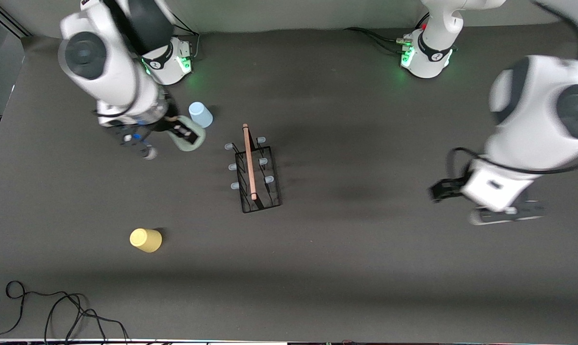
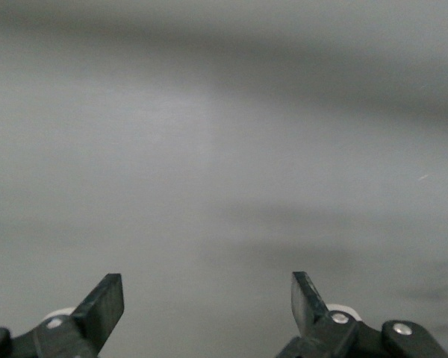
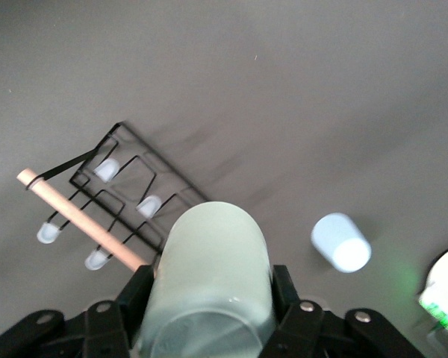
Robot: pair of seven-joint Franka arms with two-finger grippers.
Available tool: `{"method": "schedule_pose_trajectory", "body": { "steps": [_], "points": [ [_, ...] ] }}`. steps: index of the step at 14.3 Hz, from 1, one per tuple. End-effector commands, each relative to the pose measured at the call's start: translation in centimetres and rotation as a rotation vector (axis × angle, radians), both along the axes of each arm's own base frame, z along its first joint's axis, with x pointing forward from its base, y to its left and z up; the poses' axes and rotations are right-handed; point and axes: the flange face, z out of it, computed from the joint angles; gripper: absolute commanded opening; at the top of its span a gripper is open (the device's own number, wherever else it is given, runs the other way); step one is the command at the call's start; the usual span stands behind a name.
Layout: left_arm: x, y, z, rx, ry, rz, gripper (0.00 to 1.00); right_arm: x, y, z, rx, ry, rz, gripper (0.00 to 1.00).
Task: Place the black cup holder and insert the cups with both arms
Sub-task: 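Lower the green cup onto a rack peg with the right gripper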
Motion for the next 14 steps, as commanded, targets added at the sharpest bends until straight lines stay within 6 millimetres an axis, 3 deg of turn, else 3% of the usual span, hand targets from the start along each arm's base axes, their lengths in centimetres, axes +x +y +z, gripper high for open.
{"method": "schedule_pose_trajectory", "body": {
  "steps": [1,2,6,8,10,12,14],
  "points": [
    [-1.8,4.7,1.3,-0.01,0.047,-0.091,1.0,-1.9,3.2,-2.1,0.008,-0.017,-0.087,0.17],
    [-2.1,6.1,1.8,-0.008,0.053,-0.089,1.0,-2.8,3.9,-3.2,0.008,-0.021,-0.084,0.17],
    [-4.3,7.0,2.6,0.004,0.046,-0.078,1.0,-3.7,3.4,-7.6,0.007,-0.045,-0.085,0.17],
    [-4.8,9.2,3.5,0.006,0.048,-0.104,1.0,-3.8,3.3,-9.8,0.011,-0.061,-0.088,0.17],
    [-6.7,11.8,4.0,0.014,0.041,-0.141,1.0,-3.9,3.1,-12.5,0.012,-0.072,-0.092,0.17],
    [-8.0,11.7,3.8,0.021,0.039,-0.139,1.0,-4.4,3.2,-15.4,0.006,-0.074,-0.088,0.17],
    [-8.0,12.4,4.0,0.004,0.034,-0.121,1.0,-4.7,3.9,-17.4,-0.009,-0.061,-0.075,0.2]
  ]
}}
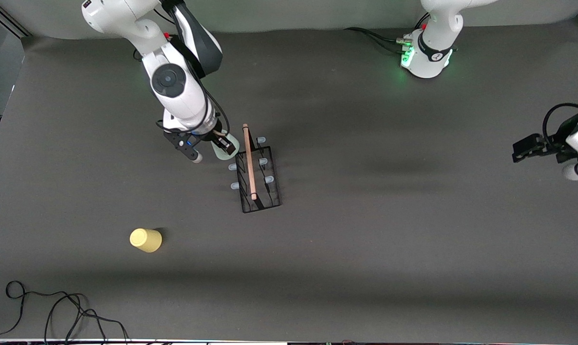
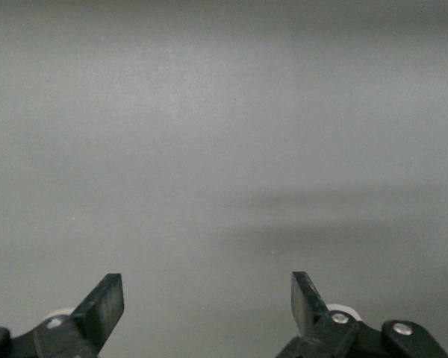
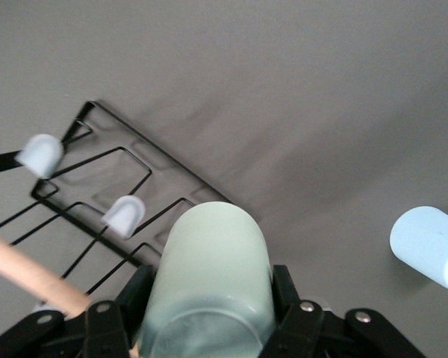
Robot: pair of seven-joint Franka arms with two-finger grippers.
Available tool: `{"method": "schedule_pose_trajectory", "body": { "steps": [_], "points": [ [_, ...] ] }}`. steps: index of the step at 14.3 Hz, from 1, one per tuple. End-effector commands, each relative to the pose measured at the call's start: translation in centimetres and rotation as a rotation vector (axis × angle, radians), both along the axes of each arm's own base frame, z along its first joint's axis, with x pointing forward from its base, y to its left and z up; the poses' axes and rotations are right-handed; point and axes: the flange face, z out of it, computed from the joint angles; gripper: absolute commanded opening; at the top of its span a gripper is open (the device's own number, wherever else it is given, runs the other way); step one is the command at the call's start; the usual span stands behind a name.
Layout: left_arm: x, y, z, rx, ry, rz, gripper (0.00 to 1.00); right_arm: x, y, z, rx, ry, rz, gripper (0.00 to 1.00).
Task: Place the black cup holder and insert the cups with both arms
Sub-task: 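Lower the green cup onto a rack peg with the right gripper, then release the green cup and move the right gripper to the yellow cup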
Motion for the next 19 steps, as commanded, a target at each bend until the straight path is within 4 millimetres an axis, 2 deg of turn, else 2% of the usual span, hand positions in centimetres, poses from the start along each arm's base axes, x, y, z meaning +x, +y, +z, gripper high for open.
{"method": "schedule_pose_trajectory", "body": {
  "steps": [1,2,3,5,7,9,11,12,14,16,19],
  "points": [
    [-1.8,0.1,0.2,-0.035,-0.008,0.005,1.0,-0.3,0.9,-2.4,-0.01,0.011,-0.006,0.5],
    [-2.7,-0.3,0.1,-0.038,-0.009,-0.002,1.0,0.0,0.8,-2.6,-0.009,0.015,-0.013,0.95],
    [-3.0,0.3,0.2,-0.04,-0.017,0.008,1.0,0.3,0.5,-2.4,-0.007,0.013,-0.012,1.0],
    [-2.9,0.3,0.9,-0.041,-0.032,0.007,1.0,1.5,1.1,0.5,0.005,0.002,-0.013,1.0],
    [-2.5,-0.7,0.1,-0.041,-0.021,0.001,1.0,3.0,1.5,4.8,-0.017,0.049,-0.01,1.0],
    [-2.3,-0.5,0.1,-0.04,-0.032,-0.004,1.0,4.8,1.1,9.2,-0.021,0.06,-0.018,1.0],
    [-2.2,-0.3,0.1,-0.039,-0.037,-0.003,1.0,6.2,0.1,12.3,-0.019,0.044,0.041,1.0],
    [-2.2,-0.2,0.0,-0.039,-0.037,-0.001,1.0,7.4,-1.2,13.6,-0.009,0.025,0.09,1.0],
    [-1.5,0.0,-0.7,-0.035,-0.044,0.002,1.0,10.2,-6.1,15.2,0.002,-0.005,0.206,1.0],
    [-1.5,-0.6,-1.3,-0.034,-0.029,-0.009,1.0,13.4,-11.8,14.9,0.0,-0.014,0.348,1.0],
    [-1.6,-0.7,-1.4,-0.027,-0.019,-0.003,1.0,18.7,-19.2,14.4,-0.018,-0.041,0.498,1.0]
  ]
}}
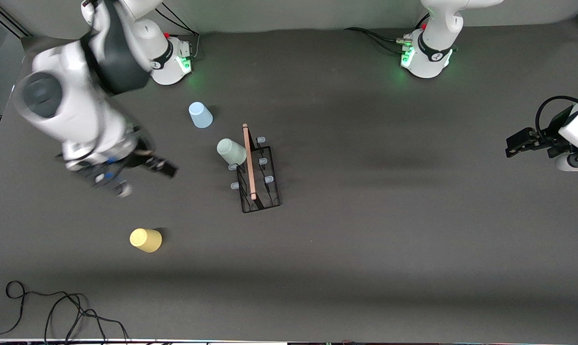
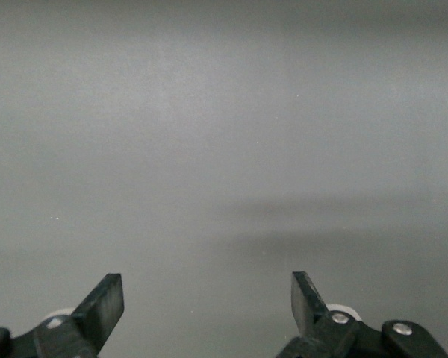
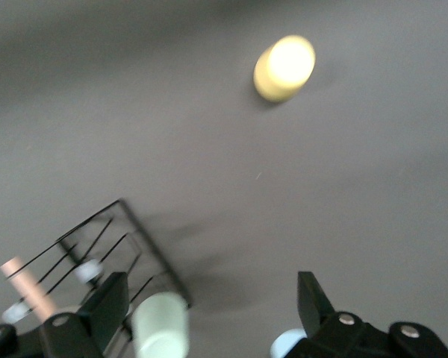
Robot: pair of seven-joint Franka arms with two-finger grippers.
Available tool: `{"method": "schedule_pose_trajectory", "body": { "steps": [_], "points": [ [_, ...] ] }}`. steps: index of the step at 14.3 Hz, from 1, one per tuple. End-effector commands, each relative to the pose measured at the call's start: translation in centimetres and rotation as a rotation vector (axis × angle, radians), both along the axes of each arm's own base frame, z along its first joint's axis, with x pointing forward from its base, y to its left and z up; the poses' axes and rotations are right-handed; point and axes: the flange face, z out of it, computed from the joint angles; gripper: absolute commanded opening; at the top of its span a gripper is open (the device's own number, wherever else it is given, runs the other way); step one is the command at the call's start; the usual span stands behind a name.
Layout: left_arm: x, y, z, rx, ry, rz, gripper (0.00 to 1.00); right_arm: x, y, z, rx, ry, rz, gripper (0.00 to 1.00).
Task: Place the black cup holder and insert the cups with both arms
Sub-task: 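Release the green cup and move the right gripper to the yellow cup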
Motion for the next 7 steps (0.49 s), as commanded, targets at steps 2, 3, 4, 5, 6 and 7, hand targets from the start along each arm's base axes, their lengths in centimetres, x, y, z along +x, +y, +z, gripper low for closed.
{"method": "schedule_pose_trajectory", "body": {
  "steps": [2,3,4,5,6,7],
  "points": [
    [-0.5,-0.1,-0.6,0.003,0.01,-0.023,1.0,6.5,-6.4,-1.7,-0.039,-0.01,0.194,1.0],
    [-0.5,-0.1,-0.5,0.002,0.01,-0.025,1.0,7.6,-7.4,-2.7,-0.046,-0.008,0.235,1.0],
    [-0.5,-0.1,-0.2,0.003,0.004,-0.025,1.0,8.3,-8.1,-4.3,-0.053,0.003,0.248,1.0],
    [-0.6,-0.2,0.0,0.003,0.002,-0.026,1.0,9.1,-8.7,-5.8,-0.047,-0.014,0.235,1.0],
    [-0.6,-0.2,0.1,0.003,0.001,-0.026,1.0,9.7,-8.7,-7.3,-0.031,-0.041,0.225,1.0],
    [-0.6,-0.2,0.1,0.003,-0.002,-0.026,1.0,10.2,-8.7,-9.7,-0.018,-0.04,0.223,1.0]
  ]
}}
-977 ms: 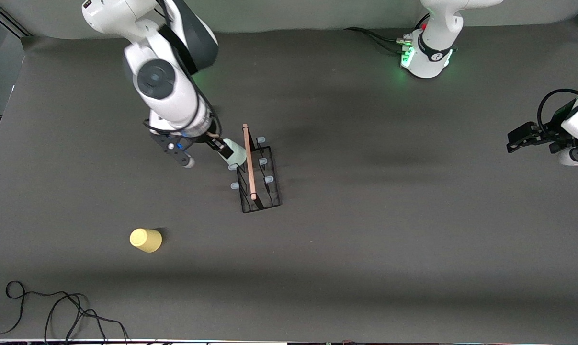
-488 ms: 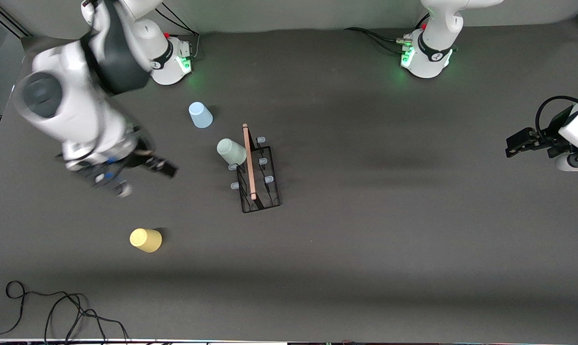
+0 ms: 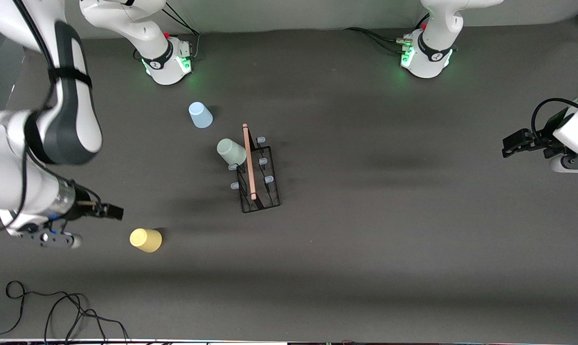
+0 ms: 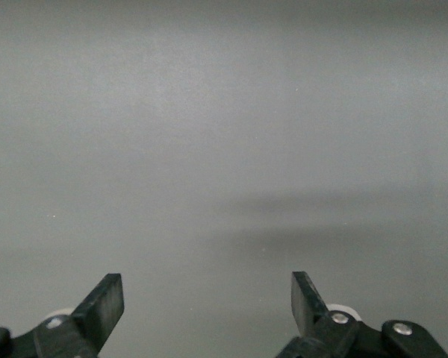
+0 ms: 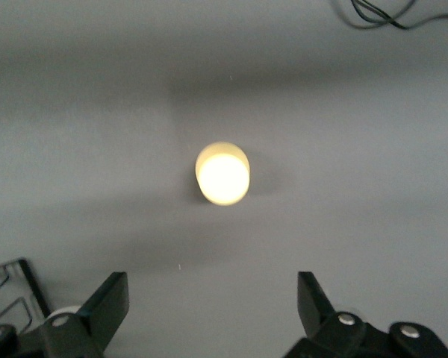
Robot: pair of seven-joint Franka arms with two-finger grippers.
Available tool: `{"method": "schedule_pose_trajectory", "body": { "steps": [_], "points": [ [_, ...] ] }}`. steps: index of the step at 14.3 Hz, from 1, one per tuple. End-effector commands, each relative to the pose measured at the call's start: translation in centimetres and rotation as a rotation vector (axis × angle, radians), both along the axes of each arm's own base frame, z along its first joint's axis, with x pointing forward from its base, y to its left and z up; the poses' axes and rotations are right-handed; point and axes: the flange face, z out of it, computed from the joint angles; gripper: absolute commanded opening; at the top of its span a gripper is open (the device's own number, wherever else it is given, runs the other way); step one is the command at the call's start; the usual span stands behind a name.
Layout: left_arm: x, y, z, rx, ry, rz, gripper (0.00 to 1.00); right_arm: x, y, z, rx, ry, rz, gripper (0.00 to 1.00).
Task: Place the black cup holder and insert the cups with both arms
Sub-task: 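Release the green cup and move the right gripper to the yellow cup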
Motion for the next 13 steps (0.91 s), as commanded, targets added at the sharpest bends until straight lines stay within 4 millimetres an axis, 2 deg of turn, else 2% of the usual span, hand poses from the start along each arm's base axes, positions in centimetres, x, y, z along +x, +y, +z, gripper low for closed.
{"method": "schedule_pose_trajectory", "body": {
  "steps": [1,4,5,8,9,11,12,13],
  "points": [
    [-0.5,-0.1,0.7,0.003,-0.015,-0.019,1.0,2.2,0.6,-5.6,0.032,-0.016,0.024,1.0],
    [-0.1,-0.1,1.4,-0.011,-0.037,-0.03,1.0,1.9,-0.4,-12.8,0.026,-0.04,0.051,1.0],
    [0.0,-0.4,1.9,-0.013,-0.038,-0.036,1.0,1.4,-0.9,-14.6,0.015,-0.064,0.072,1.0],
    [0.6,-1.2,3.5,-0.016,-0.064,-0.047,1.0,1.0,-1.4,-18.0,-0.007,-0.086,0.083,1.0],
    [0.5,-2.2,3.8,-0.016,-0.055,-0.065,1.0,0.9,-1.3,-19.1,-0.011,-0.078,0.084,1.0],
    [0.0,-3.3,4.5,-0.015,-0.027,-0.088,1.0,0.8,-1.3,-19.6,0.0,-0.074,0.071,1.0],
    [-0.1,-3.6,5.5,-0.015,-0.033,-0.09,1.0,0.8,-1.3,-19.7,0.005,-0.073,0.082,0.93],
    [-0.2,-3.6,6.1,-0.015,-0.029,-0.093,1.0,0.9,-1.4,-19.5,0.006,-0.074,0.104,0.41]
  ]
}}
